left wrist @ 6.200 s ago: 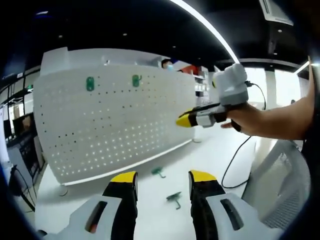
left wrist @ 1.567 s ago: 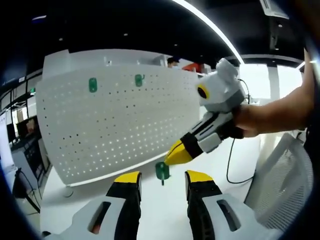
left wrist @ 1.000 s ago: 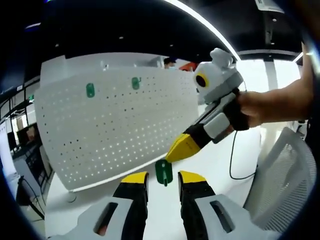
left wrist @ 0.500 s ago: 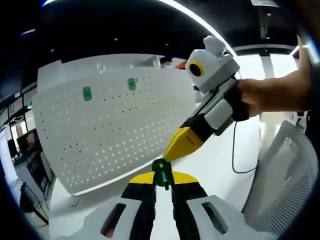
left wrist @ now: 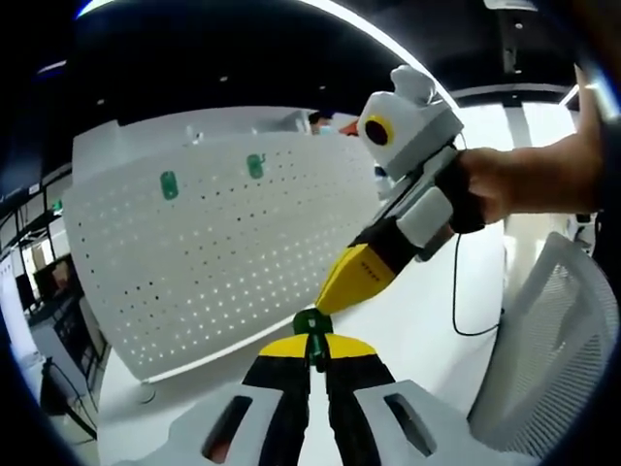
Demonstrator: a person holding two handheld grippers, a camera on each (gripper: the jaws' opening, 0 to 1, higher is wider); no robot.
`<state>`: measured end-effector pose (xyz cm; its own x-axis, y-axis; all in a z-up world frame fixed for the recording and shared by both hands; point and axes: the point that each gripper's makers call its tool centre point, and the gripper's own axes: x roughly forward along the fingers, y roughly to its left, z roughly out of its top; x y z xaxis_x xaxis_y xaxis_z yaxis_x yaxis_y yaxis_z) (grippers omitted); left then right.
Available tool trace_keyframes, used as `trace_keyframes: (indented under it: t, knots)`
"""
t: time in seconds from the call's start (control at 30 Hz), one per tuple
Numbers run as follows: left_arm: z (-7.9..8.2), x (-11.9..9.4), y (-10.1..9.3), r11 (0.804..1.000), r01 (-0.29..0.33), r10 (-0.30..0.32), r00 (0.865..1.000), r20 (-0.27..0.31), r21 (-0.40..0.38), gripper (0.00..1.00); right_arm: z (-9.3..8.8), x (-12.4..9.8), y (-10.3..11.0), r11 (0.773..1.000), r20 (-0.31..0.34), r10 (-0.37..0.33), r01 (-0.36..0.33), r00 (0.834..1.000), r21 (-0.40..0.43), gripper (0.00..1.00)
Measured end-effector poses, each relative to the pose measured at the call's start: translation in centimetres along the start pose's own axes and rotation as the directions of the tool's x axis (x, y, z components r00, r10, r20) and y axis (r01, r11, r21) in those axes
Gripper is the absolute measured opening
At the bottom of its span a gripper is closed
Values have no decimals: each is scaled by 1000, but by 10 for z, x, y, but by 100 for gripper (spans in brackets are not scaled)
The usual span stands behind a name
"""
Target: Insert the hook assembly into the mounting plate slot until the hook locks in place.
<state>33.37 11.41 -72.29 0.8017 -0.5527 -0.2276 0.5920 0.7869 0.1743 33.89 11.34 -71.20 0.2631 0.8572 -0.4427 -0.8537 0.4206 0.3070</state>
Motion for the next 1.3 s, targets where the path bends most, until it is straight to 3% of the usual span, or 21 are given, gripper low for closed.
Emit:
trace_keyframes:
  t: [0.93,1.3]
  knots:
    - [2,-1,0,1000,-9,9,1000,6,-22,3,2,-1,2,999,-16,-12,11,1000,-33,0]
    - [14,-2,4,999,-30,30,999,18,-30,3,11,-7,4,997,29,-2,4,1000,-72,1]
